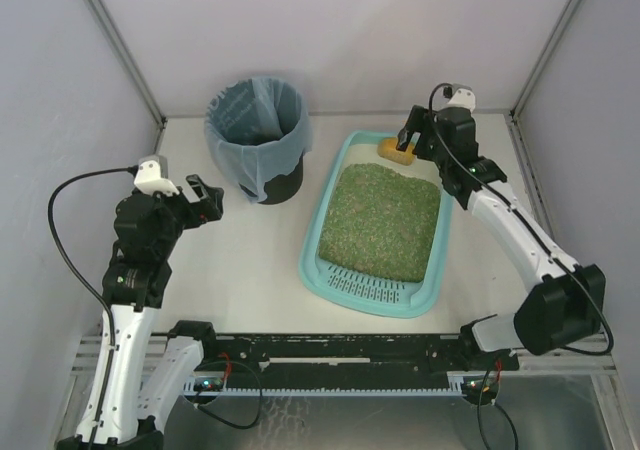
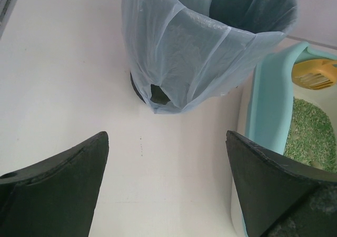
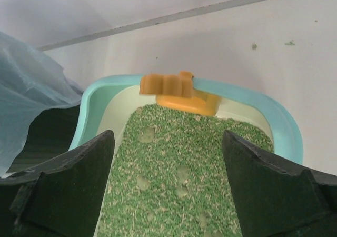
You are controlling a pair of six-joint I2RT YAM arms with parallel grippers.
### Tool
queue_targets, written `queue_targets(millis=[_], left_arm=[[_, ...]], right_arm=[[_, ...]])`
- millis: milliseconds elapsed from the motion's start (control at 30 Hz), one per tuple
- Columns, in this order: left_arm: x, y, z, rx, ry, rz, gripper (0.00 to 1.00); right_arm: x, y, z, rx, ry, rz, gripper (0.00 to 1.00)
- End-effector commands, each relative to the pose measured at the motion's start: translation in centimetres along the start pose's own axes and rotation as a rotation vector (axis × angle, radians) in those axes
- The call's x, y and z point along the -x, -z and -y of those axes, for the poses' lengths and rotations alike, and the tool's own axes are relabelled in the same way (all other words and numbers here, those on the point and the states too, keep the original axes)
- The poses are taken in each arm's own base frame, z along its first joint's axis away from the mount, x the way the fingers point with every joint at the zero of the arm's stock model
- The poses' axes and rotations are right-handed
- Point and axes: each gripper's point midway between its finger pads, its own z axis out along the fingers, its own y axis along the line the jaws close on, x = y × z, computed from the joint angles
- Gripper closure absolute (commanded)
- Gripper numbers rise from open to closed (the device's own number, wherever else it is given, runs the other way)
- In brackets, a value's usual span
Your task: Clean the litter box
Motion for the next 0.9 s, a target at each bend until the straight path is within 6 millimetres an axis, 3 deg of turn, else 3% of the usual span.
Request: queue_targets(millis=[0, 233, 367, 567, 867], left_arm=[[0.3, -0.1, -0.4, 0.015, 0.013, 0.019, 0.05], [0.3, -0.2, -0.5, 0.008, 0.022, 0.019, 0.05], [0.4, -0.3, -0.7, 0.005, 0.032, 0.021, 0.05], [0.4, -0.4, -0.5, -0.016, 0.043, 0.022, 0.05], [0.4, -0.7, -0.3, -0.037, 0.053, 0.02, 0.05]], right_arm=[[3.6, -2.0, -0.5, -0.014, -0.006, 0.092, 0.19], [4.6, -5.5, -0.3, -0.071, 0.054, 0.099, 0.26], [4.4, -6.2, 0.7, -0.139, 0.105, 0.092, 0.4], [4.7, -5.4, -0.2, -0.134, 0.162, 0.108, 0.65], [8.4, -1.7, -2.5, -0.049, 0.208, 0.216, 0.85]])
